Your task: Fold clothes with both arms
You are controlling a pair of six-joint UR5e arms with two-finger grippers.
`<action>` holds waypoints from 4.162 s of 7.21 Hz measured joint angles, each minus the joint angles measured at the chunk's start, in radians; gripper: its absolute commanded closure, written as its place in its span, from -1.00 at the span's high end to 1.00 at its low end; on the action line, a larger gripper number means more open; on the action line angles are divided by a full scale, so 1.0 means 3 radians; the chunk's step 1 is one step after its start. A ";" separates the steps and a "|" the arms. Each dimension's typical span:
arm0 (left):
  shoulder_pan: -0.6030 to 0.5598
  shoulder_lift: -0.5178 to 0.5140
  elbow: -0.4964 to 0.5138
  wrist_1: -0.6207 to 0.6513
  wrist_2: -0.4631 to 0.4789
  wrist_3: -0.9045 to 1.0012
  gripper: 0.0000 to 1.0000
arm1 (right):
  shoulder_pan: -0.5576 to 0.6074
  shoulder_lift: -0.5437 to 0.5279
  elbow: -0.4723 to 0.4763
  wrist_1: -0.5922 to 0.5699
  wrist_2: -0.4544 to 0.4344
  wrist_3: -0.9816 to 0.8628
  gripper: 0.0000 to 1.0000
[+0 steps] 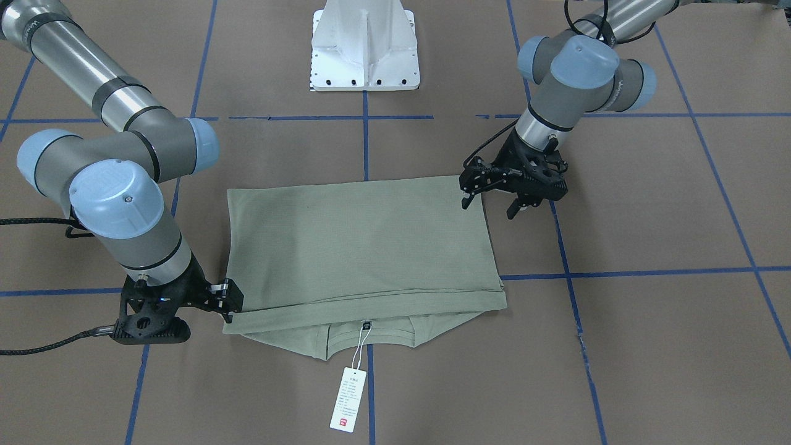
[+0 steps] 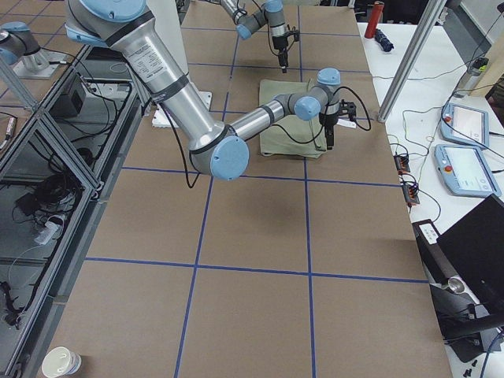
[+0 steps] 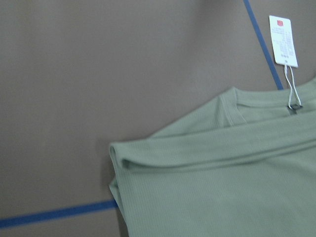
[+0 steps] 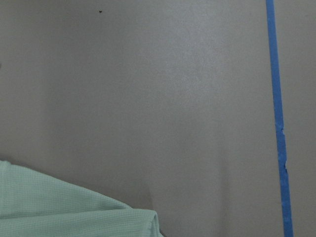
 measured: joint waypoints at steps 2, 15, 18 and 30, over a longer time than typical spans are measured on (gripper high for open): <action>0.0226 0.0359 -0.0031 -0.0530 0.0138 -0.0372 0.64 | 0.0005 -0.0009 -0.0001 0.0001 0.0004 -0.0012 1.00; 0.0477 0.0390 0.0102 -0.0613 0.0179 -0.0535 -1.00 | 0.0006 -0.0040 0.0000 0.0005 0.0003 -0.0018 1.00; -0.0247 0.0218 0.0499 -0.0202 0.0147 0.0544 -1.00 | 0.0006 -0.0039 -0.0001 0.0004 0.0003 -0.0014 1.00; -0.1474 -0.1351 0.2669 -0.0538 -0.0790 0.1933 1.00 | -0.0766 0.0638 -0.0154 -0.0010 -0.0560 0.1974 0.47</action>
